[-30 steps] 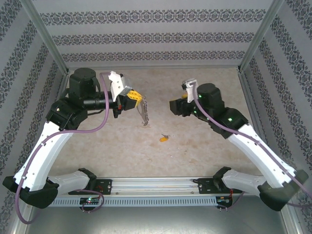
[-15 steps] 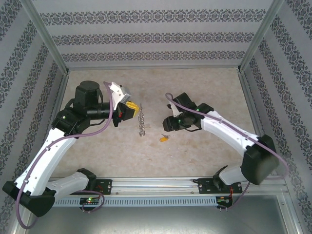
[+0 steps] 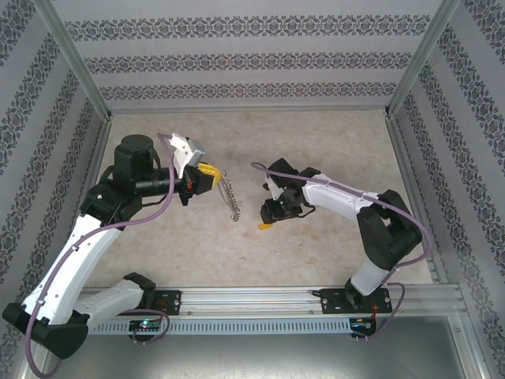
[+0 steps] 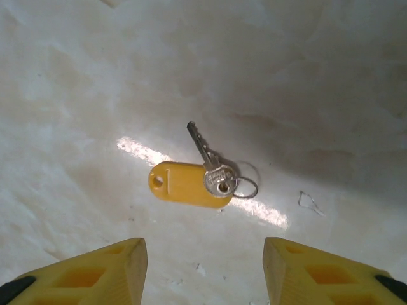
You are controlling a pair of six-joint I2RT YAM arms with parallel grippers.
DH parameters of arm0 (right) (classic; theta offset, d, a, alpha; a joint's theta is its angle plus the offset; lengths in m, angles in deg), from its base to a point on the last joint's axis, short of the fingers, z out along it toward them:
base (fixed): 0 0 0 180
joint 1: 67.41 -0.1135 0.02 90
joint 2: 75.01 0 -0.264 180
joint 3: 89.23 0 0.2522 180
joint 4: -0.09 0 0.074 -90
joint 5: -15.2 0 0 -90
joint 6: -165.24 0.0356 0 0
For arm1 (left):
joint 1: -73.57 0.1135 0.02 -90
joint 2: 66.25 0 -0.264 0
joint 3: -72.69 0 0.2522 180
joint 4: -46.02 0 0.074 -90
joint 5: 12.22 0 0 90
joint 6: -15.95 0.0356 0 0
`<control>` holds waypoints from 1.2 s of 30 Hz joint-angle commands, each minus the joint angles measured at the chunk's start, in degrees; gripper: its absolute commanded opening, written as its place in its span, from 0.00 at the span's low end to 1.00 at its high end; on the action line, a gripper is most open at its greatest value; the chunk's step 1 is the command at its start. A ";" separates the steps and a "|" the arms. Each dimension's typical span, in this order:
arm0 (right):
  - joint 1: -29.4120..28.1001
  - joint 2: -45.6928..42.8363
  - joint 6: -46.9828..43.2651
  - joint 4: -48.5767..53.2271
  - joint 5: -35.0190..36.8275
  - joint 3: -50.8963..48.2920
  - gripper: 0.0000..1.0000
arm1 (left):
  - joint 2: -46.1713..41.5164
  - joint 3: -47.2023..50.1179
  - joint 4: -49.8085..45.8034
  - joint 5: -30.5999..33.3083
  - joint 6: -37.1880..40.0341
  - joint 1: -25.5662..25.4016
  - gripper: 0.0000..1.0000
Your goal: Put the keys on the keyring
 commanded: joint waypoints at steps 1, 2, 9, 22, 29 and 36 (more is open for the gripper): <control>0.67 2.11 -3.30 0.91 -1.22 2.23 0.52 | 0.27 0.14 4.08 -2.36 -0.98 1.09 0.00; 1.02 2.78 -3.28 0.45 -1.59 2.42 0.52 | 0.44 0.01 4.07 -2.66 -0.97 1.19 0.00; 1.82 7.66 -4.58 0.19 -2.65 5.43 0.52 | 0.90 0.25 5.60 -3.50 -2.20 1.66 0.00; 2.74 10.76 -5.52 0.02 -5.17 5.78 0.51 | 1.51 -0.09 6.03 -3.91 -3.79 1.93 0.00; 3.10 9.64 -5.89 0.02 -6.06 4.28 0.47 | 1.63 -0.22 5.61 -4.13 -3.70 2.11 0.00; 3.19 9.12 -5.55 -0.33 -6.24 2.92 0.44 | 2.14 -0.54 5.87 -4.57 -3.91 2.18 0.00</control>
